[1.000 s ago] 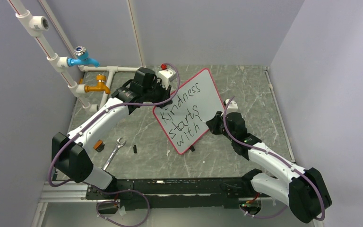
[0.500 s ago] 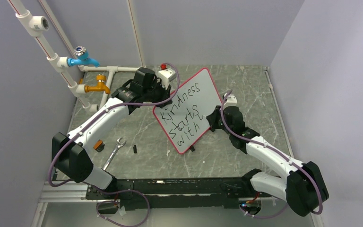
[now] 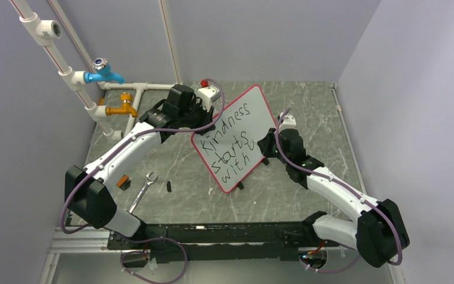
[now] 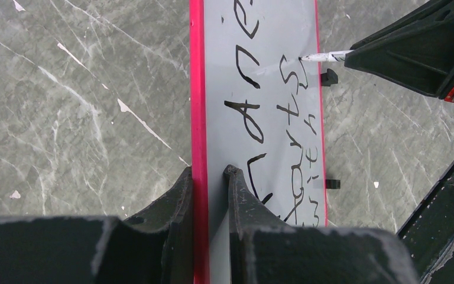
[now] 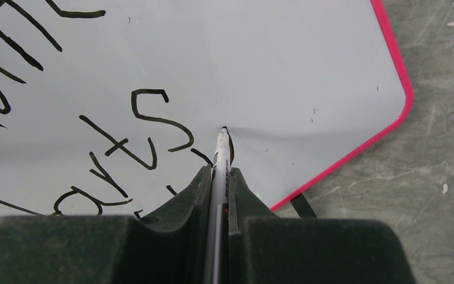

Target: Write a sentence on the whiteboard

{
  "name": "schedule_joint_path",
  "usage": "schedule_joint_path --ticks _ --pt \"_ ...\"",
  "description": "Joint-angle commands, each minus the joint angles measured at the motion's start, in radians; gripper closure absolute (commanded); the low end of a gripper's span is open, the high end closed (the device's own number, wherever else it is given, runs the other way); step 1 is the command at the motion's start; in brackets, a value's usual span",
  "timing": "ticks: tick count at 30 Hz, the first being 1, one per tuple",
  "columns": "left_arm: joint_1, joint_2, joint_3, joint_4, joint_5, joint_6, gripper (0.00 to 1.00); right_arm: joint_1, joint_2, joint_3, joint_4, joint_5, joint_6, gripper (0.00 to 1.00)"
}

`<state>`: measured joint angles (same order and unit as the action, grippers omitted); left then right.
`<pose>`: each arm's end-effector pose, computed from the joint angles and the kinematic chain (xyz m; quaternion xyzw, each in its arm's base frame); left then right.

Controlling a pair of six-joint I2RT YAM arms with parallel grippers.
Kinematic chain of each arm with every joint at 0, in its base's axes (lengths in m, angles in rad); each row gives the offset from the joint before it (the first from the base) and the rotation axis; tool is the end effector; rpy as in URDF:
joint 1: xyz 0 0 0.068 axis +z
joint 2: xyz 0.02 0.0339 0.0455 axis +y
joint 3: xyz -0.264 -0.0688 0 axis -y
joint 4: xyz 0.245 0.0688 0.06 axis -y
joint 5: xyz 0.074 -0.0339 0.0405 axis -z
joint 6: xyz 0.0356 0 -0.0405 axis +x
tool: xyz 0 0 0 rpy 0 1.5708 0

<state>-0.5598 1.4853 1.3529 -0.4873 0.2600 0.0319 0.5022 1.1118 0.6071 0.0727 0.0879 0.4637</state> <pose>0.2803 -0.1864 0.3407 0.3138 0.8259 -0.2297 0.4082 0.2170 0.1156 0.2384 0.0075 0.8417 0.2174 0.4942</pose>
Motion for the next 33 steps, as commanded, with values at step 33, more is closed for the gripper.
schedule_joint_path --ticks 33 --pt "-0.018 0.033 -0.035 -0.153 -0.150 0.126 1.00 0.002 -0.132 -0.201 -0.013 -0.018 0.044 1.00"
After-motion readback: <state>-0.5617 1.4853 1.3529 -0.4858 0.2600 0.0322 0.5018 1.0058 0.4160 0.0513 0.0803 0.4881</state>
